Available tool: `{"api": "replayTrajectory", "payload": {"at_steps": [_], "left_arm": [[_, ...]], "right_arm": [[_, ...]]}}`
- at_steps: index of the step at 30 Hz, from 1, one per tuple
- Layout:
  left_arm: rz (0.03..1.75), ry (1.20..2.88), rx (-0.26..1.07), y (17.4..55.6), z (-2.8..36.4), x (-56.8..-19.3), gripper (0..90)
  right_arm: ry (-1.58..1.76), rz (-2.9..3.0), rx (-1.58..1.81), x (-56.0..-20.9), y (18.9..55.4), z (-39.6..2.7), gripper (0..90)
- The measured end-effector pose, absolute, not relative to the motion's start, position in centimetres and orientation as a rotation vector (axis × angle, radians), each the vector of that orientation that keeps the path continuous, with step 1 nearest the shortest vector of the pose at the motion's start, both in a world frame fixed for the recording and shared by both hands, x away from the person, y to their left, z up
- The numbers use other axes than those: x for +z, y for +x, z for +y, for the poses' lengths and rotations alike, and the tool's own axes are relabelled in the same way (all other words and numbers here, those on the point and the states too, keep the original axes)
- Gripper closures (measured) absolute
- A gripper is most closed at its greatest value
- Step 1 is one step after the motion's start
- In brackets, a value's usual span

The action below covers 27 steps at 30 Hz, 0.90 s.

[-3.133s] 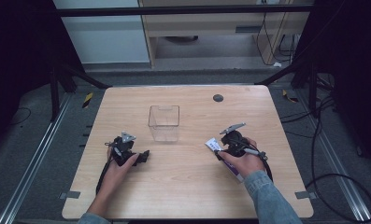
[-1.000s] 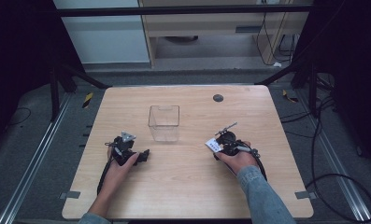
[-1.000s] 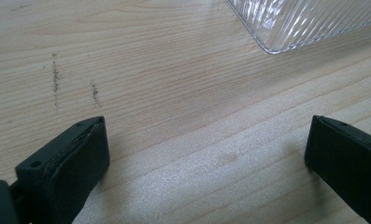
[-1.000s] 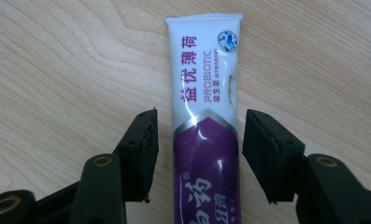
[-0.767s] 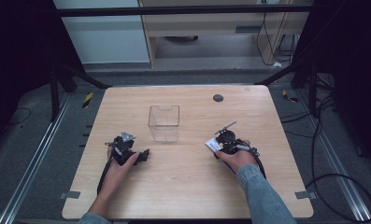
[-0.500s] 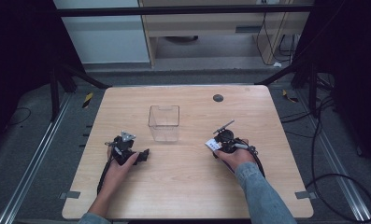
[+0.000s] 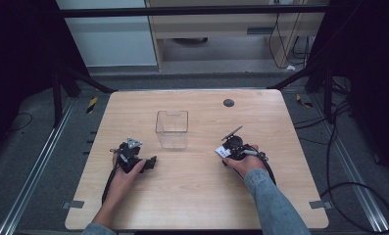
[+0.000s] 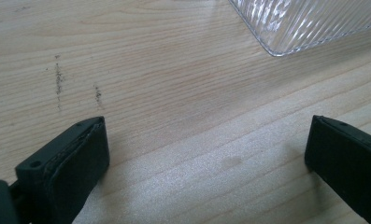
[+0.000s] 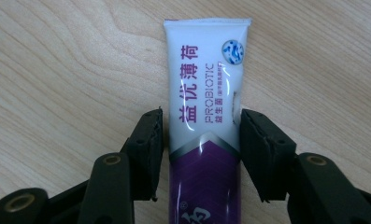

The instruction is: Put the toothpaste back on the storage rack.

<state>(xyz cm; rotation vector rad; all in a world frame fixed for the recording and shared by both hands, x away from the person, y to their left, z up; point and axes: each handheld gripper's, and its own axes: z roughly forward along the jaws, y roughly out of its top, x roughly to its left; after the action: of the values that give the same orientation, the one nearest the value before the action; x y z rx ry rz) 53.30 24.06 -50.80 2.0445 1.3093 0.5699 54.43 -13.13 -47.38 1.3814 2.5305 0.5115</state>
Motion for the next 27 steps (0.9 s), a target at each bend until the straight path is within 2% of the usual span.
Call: {"api": "replayTrajectory", "payload": {"at_steps": [19, 27], "left_arm": [[1.306, 2.045, 0.567, 53.46, 24.08, -50.81, 0.0], [1.303, 2.046, 0.566, 53.51, 24.10, -50.81, 0.0]], "right_arm": [[1.365, 2.587, 0.477, -47.15, 54.72, -12.98, 55.4], [1.340, 2.588, 0.471, -47.06, 54.65, -12.90, 62.5]]}}
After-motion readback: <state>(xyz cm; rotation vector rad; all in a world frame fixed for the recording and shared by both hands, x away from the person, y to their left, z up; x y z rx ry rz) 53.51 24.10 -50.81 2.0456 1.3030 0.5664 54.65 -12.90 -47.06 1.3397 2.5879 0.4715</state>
